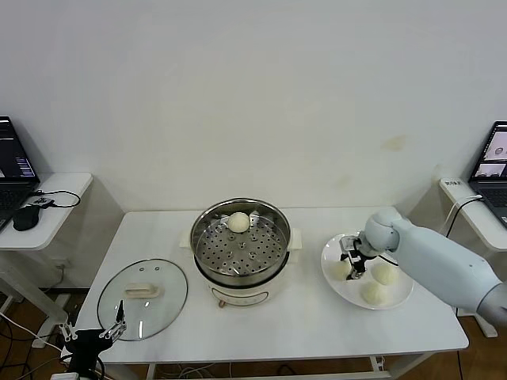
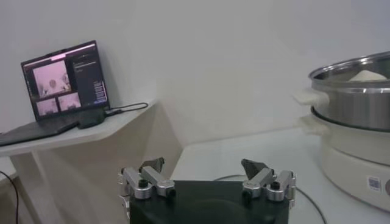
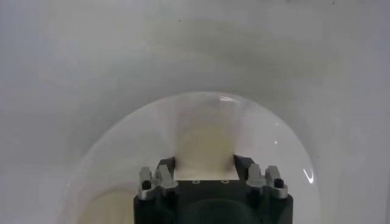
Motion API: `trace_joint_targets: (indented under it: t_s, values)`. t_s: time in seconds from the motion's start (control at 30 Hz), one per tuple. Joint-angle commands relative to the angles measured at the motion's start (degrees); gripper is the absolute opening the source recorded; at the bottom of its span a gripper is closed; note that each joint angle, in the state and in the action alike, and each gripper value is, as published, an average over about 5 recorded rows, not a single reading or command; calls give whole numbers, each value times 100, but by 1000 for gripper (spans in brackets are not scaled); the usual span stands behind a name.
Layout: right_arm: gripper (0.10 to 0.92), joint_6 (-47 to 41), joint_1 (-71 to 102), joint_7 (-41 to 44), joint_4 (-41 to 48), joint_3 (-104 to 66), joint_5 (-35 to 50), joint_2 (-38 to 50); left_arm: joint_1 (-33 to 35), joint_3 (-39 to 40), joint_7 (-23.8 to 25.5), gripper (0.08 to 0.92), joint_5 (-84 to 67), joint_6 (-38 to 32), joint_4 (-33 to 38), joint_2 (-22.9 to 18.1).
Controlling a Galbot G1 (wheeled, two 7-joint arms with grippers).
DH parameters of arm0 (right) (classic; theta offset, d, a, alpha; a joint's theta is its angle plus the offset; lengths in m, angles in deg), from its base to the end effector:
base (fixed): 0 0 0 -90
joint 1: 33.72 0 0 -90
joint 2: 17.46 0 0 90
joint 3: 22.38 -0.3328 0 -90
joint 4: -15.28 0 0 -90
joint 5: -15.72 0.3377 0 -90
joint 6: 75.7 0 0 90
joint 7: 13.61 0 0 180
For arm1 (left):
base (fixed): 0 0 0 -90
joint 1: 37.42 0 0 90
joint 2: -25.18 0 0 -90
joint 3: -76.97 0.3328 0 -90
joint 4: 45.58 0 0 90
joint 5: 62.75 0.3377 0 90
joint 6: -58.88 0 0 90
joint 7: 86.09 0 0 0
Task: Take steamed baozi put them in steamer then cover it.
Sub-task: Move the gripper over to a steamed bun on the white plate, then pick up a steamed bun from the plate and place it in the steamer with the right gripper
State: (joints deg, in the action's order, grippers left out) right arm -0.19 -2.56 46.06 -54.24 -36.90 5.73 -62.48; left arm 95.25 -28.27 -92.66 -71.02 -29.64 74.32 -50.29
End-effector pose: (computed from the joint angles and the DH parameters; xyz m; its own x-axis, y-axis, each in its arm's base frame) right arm 0.4992 -0.1021 -0.2092 -0.2288 -0.0923 0.9691 -0.9633 -0.1217 -0.2390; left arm 0.1129 0.1158 -0.2943 -0.9628 -0.2116 0.1683 -0.1679 0.9559 0.2411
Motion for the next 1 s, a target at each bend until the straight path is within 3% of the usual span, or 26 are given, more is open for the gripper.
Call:
trace_joint_targets:
  t_s: [0.03, 0.23, 0.5, 0.7, 1.0]
  values:
    - [570, -149, -1385, 118, -669, 683, 827, 405, 5, -6, -2, 823, -1, -2, 14, 2]
    - [576, -436, -3341, 112, -1078, 1779, 2034, 336, 21, -8, 0, 823, -4, 5, 107, 5]
    - [591, -1206, -4473, -325, -1321, 2502, 3561, -816, -2, 20, -4, 823, -23, 2, 124, 31]
    - [594, -1719, -4001, -754, -871, 2408, 4026, -2108, -54, 5, -5, 823, -35, 4, 126, 25]
    - [594, -2137, -2822, -1077, 43, 2313, 3954, -3366, -49, -128, -4, 823, -61, 2, 137, 11]
